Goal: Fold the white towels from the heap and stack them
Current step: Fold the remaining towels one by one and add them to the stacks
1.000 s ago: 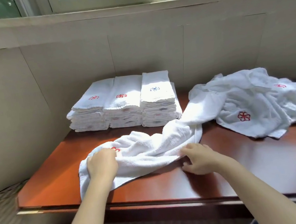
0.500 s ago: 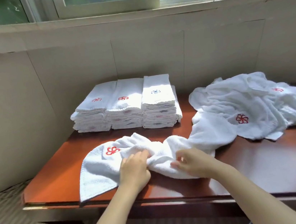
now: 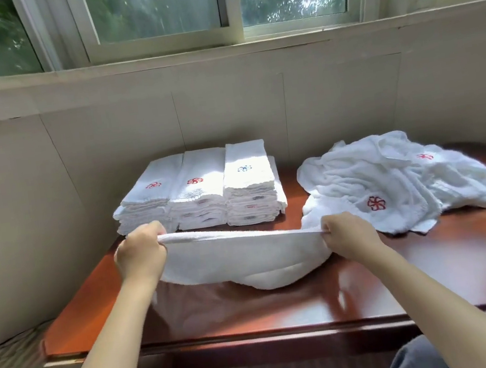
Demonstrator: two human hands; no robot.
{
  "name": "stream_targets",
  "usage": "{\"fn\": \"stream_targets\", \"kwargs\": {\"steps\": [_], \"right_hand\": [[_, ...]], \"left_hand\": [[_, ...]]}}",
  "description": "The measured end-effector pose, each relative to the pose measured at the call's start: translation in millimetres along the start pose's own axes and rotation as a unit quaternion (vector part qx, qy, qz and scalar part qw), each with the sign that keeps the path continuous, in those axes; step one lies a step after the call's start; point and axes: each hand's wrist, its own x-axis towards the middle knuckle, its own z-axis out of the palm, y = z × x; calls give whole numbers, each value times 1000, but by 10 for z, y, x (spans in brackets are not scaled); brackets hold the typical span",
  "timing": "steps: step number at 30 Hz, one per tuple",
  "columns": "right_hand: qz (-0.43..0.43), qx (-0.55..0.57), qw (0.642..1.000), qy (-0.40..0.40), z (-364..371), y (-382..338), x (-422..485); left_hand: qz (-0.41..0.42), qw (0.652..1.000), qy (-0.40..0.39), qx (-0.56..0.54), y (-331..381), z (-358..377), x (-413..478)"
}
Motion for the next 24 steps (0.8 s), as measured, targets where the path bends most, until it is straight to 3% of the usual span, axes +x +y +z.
{"fn": "stream_targets", "kwargs": {"steps": [4,7,12,18,24], "right_hand": [[28,17,986,166,-355,-14,50],[55,136,963,227,-656,-26,99],[91,437,854,265,-1182,-11,87],[32,324,803,500,-1637,32,-171],[12,250,748,614,-2012,24,-270]], "left_hand": [[21,999,39,-15,39,-196,164],[27,997,70,-36,141,-332,267],[43,990,109,-79,386,-682,455],[70,962,255,-62,676,-1226,521],[82,932,345,-78,828,-1615,569]]}}
